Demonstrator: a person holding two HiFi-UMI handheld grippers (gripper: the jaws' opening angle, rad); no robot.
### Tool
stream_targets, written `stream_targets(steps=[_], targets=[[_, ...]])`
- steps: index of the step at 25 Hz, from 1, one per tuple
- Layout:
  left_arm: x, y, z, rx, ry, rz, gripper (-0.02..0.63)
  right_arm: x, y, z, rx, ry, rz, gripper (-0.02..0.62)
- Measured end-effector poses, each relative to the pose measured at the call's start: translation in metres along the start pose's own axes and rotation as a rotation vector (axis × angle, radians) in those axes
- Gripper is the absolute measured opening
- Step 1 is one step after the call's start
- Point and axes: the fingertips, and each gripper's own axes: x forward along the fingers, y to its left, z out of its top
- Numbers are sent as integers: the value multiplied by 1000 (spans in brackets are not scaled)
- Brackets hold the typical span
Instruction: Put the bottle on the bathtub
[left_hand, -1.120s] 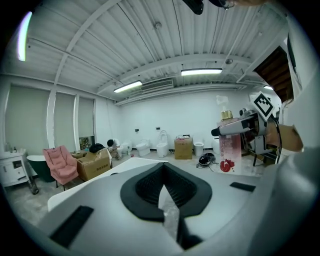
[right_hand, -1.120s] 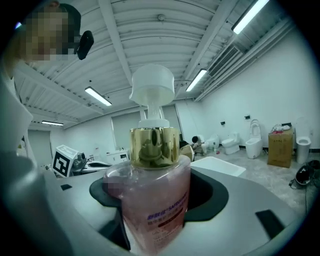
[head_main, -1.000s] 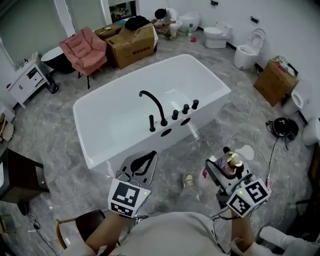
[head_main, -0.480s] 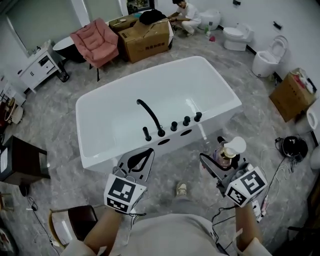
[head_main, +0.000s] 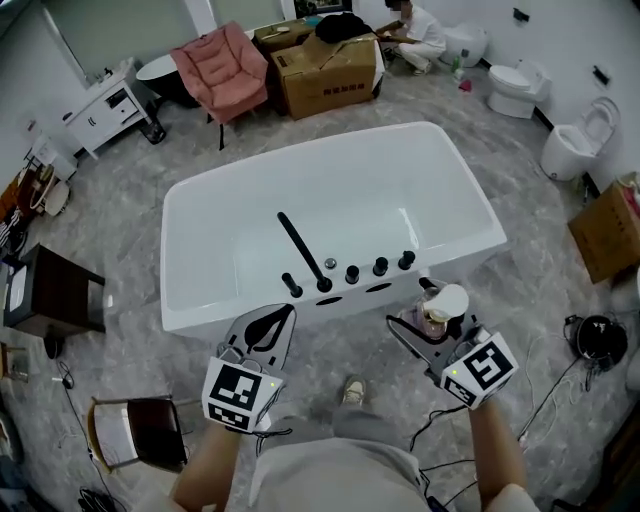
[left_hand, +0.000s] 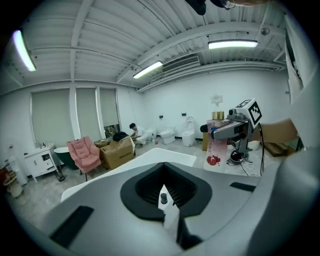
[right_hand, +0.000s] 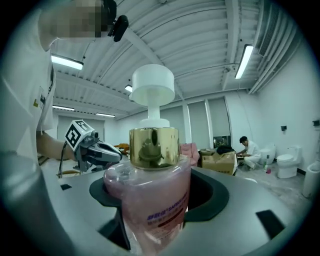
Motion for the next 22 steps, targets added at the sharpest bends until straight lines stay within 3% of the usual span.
stream_targets(steps=[4,15,22], targets=[[21,13,-11,-26,22,38,18,23,-23,-17,-41,-16,42,342],[90,25,-31,-26,44,11,18,90,-73,-63,-33,5,113,342],[127,43,-81,-19,50,5,18,142,-83,-118,-50,21,158,342]])
